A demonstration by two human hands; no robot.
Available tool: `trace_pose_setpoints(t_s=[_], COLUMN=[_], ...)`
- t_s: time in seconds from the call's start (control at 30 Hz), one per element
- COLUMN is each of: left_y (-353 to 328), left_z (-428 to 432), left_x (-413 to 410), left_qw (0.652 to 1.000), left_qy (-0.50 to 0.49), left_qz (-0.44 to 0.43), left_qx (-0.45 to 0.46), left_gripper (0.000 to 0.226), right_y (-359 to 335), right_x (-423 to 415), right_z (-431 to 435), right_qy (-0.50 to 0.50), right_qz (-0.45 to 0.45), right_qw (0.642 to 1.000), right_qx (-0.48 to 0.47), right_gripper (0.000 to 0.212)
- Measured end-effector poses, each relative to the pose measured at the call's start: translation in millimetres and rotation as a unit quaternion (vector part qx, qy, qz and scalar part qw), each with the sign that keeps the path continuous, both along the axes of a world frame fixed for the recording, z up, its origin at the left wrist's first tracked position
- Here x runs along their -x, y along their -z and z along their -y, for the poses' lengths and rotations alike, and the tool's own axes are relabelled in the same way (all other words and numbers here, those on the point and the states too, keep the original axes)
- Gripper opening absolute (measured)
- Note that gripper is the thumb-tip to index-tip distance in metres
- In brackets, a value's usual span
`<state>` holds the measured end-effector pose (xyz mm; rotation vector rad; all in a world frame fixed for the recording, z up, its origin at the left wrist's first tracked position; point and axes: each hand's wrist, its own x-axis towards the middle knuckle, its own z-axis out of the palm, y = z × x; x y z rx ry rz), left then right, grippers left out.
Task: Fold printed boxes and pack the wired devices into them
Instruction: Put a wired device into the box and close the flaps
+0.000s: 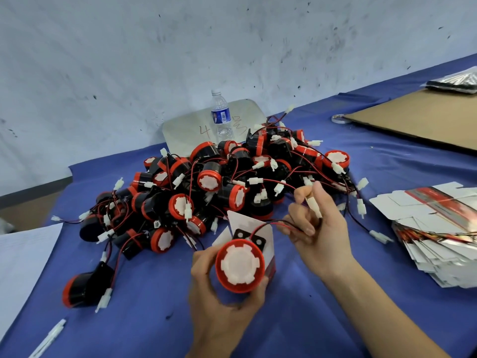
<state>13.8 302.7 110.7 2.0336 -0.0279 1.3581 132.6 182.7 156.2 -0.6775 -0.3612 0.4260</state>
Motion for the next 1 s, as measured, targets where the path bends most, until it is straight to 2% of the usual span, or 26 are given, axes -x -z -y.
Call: trace_pose_setpoints(t_s=[0.07, 0.1, 0.13, 0.2, 0.27, 0.33, 0.4, 0.5, 0.57, 0.63, 0.7, 0.77, 0.9, 1.0], left_y=[1.7, 4.4, 6.2, 10.0, 10.9, 9.8, 7.9, 0.6, -1.2, -3.5, 1.4, 5.6, 15.3, 18.4], left_z=[-2.5, -3.4, -4.6, -9.4, -13.5, -14.9, -15.5, -18.9, -19.0, -19.9, -23.6, -28.1, -25.4, -24.8], left_x=[-0.8, -0.9, -1.8, -2.8, -3.5, -2.1, -2.7, -5.0, -3.0, -2.2, -5.7, -8.8, -4.5, -2.9], left_qw=[0.999, 0.999, 0.999, 0.998, 0.998, 0.997, 0.99, 0.993, 0.998, 0.973, 0.94, 0.921, 0.925, 0.931], left_qy=[-0.023, -0.032, -0.035, -0.046, -0.05, -0.064, -0.088, -0.051, -0.001, 0.105, 0.168, 0.174, 0.155, 0.129], left_qz=[-0.016, -0.02, -0.018, -0.003, 0.017, 0.03, 0.03, -0.005, -0.055, -0.108, -0.139, -0.172, -0.24, -0.288], left_qx=[0.02, 0.03, 0.037, 0.03, 0.018, -0.031, -0.106, -0.103, 0.004, 0.175, 0.262, 0.303, 0.25, 0.185], left_gripper=[0.079, 0.079, 0.079, 0.074, 0.069, 0.063, 0.061, 0.053, 0.073, 0.082, 0.08, 0.071, 0.09, 0.109], right_y=[1.7, 3.6, 6.1, 14.0, 21.2, 22.1, 20.7, 21.6, 22.2, 21.4, 20.7, 19.9, 22.2, 26.8], right_x=[4.8, 8.2, 12.3, 21.4, 28.0, 32.0, 33.5, 34.1, 34.3, 34.2, 32.7, 31.8, 27.1, 18.4], right_z=[-2.4, -2.9, -3.7, -7.8, -12.3, -16.8, -18.3, -18.1, -18.1, -17.8, -17.7, -18.7, -19.5, -21.7], right_qy=[0.104, 0.155, 0.194, 0.229, 0.252, 0.263, 0.271, 0.291, 0.279, 0.256, 0.242, 0.236, 0.209, 0.214], right_qz=[0.105, 0.182, 0.274, 0.441, 0.522, 0.553, 0.555, 0.519, 0.473, 0.435, 0.414, 0.402, 0.361, 0.333], right_qw=[0.986, 0.964, 0.93, 0.847, 0.788, 0.759, 0.753, 0.768, 0.8, 0.826, 0.836, 0.84, 0.864, 0.872], right_qx=[0.082, 0.12, 0.149, 0.188, 0.209, 0.222, 0.227, 0.236, 0.243, 0.253, 0.267, 0.277, 0.282, 0.288], right_gripper=[0.03, 0.028, 0.031, 0.05, 0.069, 0.077, 0.069, 0.055, 0.051, 0.05, 0.046, 0.042, 0.038, 0.024])
